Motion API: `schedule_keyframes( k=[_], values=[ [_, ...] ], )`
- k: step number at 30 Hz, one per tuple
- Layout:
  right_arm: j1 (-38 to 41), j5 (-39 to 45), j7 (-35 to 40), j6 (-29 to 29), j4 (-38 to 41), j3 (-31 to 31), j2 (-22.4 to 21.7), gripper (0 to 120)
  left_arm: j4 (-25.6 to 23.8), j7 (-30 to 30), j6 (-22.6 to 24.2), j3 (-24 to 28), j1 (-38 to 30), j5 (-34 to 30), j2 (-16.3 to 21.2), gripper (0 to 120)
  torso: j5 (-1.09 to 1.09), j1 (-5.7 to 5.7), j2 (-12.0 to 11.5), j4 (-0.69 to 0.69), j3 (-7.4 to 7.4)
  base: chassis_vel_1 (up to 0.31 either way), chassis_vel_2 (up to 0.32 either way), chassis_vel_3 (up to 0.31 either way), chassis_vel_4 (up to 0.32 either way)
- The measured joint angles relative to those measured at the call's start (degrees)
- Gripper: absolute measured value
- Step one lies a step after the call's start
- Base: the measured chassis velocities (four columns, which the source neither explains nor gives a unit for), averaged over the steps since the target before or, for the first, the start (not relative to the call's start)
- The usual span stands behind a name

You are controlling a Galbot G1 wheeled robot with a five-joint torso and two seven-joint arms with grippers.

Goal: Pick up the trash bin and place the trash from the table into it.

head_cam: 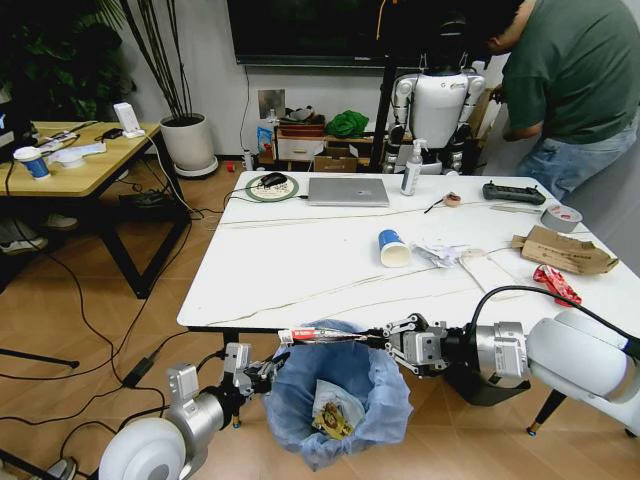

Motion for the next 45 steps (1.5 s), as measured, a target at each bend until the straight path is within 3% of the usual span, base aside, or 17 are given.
schedule_keyframes(
  k=[3, 17, 20, 21, 26, 28, 30, 34, 41, 45],
  values=[
    [-0.03, -0.67, 0.04, 0.29, -0.07, 0.11, -0.02, 1, -0.26, -0.58, 0.00, -0.23, 0.39, 0.02, -0.07, 0, 0.00, 0.00, 0.00, 0.00, 0.00, 0.000, 0.000, 0.000, 0.000],
    [-0.59, -1.73, 0.18, 0.92, 0.09, 0.17, 0.02, 50, -1.27, -2.31, 0.26, -1.25, 2.02, 0.86, -1.03, 0, 0.00, 0.00, 0.00, 0.00, 0.00, 0.000, 0.000, 0.000, 0.000],
    [-0.80, 1.25, 1.29, 0.78, 0.02, 1.36, 0.60, 66, -1.47, -2.98, 0.44, -1.88, 2.79, 1.46, -1.42, 0, -0.01, 0.00, 0.00, -0.01, 0.00, 0.000, 0.000, 0.000, 0.000],
    [-0.80, 1.25, 1.29, 0.78, 0.02, 1.36, 0.60, 66, -1.47, -2.98, 0.44, -1.88, 2.79, 1.46, -1.42, 0, -0.01, 0.00, 0.00, -0.01, 0.00, 0.000, 0.000, 0.000, 0.000],
    [-1.01, 10.26, 8.64, -1.67, -3.01, 4.71, 4.72, 84, -1.74, -3.91, 0.47, -3.63, 5.20, 2.59, -1.82, 0, 0.00, 0.00, 0.00, 0.01, 0.00, 0.000, 0.000, 0.000, 0.000],
    [-1.35, 14.33, 16.23, -3.12, -5.62, 5.63, 7.73, 94, -1.76, -4.40, 0.47, -4.55, 6.28, 2.79, -1.78, 0, 0.00, 0.00, 0.00, 0.01, 0.00, 0.000, 0.000, 0.000, 0.000],
    [-1.57, 15.43, 18.20, -3.42, -6.40, 5.95, 8.66, 95, -1.75, -4.47, 0.45, -4.77, 6.47, 2.83, -1.68, 0, 0.00, 0.00, 0.00, 0.01, 0.00, 0.000, 0.000, 0.000, 0.000],
    [-2.26, 19.28, 29.96, -7.00, -12.18, 6.85, 14.23, 100, -1.74, -4.80, 0.29, -6.68, 8.09, 2.81, -0.76, 0, -0.01, 0.00, 0.00, 0.00, 0.01, 0.000, 0.000, 0.000, 0.000],
    [-0.99, 17.05, 32.73, -10.78, -24.72, 6.97, 22.33, 100, -2.48, -5.51, 0.16, -9.25, 9.99, 2.08, 0.10, 0, 0.01, 0.00, 0.00, 0.02, 0.01, 0.000, 0.000, 0.000, 0.000],
    [-0.36, 15.63, 32.51, -10.81, -28.87, 6.97, 24.40, 100, -2.50, -5.65, 0.15, -9.73, 10.01, 1.81, 0.57, 0, 0.01, 0.00, 0.00, -0.01, 0.01, 0.000, 0.000, 0.000, 0.000]
  ],
)
